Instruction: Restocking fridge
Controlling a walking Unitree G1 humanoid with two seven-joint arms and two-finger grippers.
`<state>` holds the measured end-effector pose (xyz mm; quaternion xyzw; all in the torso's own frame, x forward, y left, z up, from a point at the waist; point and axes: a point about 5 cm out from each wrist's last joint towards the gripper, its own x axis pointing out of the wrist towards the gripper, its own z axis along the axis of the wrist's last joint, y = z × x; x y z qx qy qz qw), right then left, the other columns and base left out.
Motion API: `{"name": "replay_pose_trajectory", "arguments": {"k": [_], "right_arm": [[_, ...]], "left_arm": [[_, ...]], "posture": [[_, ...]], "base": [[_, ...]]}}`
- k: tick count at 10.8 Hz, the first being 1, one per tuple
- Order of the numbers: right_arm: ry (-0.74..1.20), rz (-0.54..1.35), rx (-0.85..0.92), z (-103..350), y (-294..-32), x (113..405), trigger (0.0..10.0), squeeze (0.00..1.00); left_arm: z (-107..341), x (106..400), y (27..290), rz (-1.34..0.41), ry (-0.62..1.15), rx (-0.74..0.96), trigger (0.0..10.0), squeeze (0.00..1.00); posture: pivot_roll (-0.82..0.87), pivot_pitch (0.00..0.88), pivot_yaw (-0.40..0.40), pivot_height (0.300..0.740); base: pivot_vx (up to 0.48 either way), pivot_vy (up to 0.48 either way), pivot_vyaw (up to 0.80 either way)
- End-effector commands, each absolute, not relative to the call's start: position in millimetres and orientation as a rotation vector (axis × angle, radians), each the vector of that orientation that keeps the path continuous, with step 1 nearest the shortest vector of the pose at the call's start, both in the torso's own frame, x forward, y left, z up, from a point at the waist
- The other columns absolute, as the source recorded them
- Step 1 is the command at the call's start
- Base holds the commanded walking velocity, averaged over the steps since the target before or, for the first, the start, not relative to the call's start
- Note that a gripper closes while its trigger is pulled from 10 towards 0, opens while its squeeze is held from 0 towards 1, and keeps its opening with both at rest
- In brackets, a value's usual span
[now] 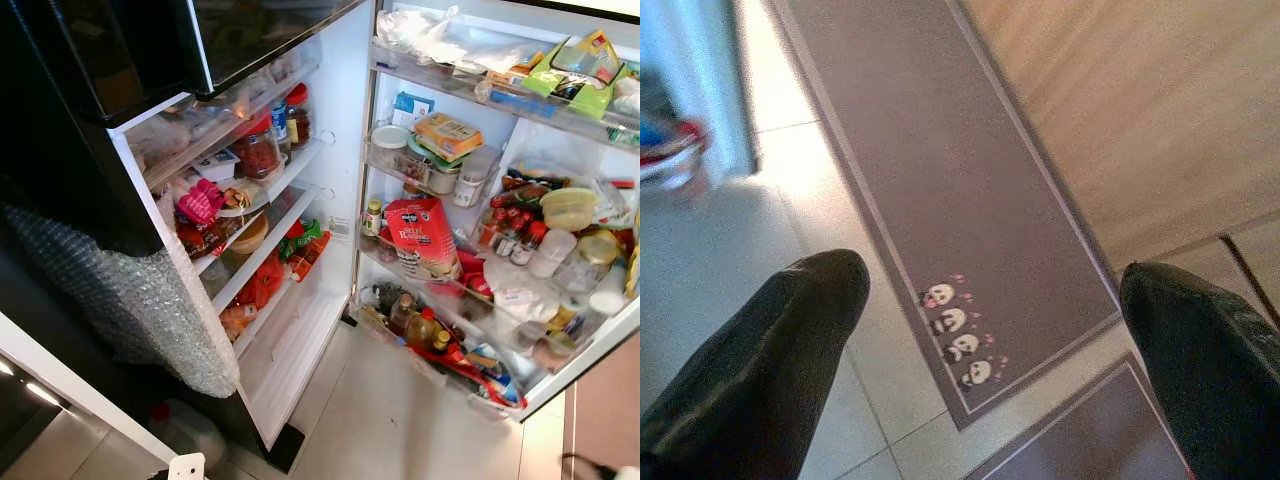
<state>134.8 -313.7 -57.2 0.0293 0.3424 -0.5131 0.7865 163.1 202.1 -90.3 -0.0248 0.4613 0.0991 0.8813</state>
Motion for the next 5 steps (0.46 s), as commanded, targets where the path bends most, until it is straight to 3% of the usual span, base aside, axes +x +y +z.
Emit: {"name": "replay_pose_trajectory", "arguments": {"k": [1, 5], "right_arm": [[0.711, -1.158, 0.066, -52, -322, 134, 10.0, 0.00], [0.634, -1.245, 0.015, -37, -338, 141, 10.0, 0.00]], "left_arm": [[-93, 158, 204, 0.215, 0.989, -0.047, 10.0, 0.00], [-93, 157, 204, 0.216, 0.989, -0.046, 10.0, 0.00]], "posture": [[-0.09, 0.016, 0.037, 0.740], [-0.09, 0.016, 0.036, 0.740]], "base": [[0.000, 0.000, 0.00], [0.000, 0.000, 0.00]]}}
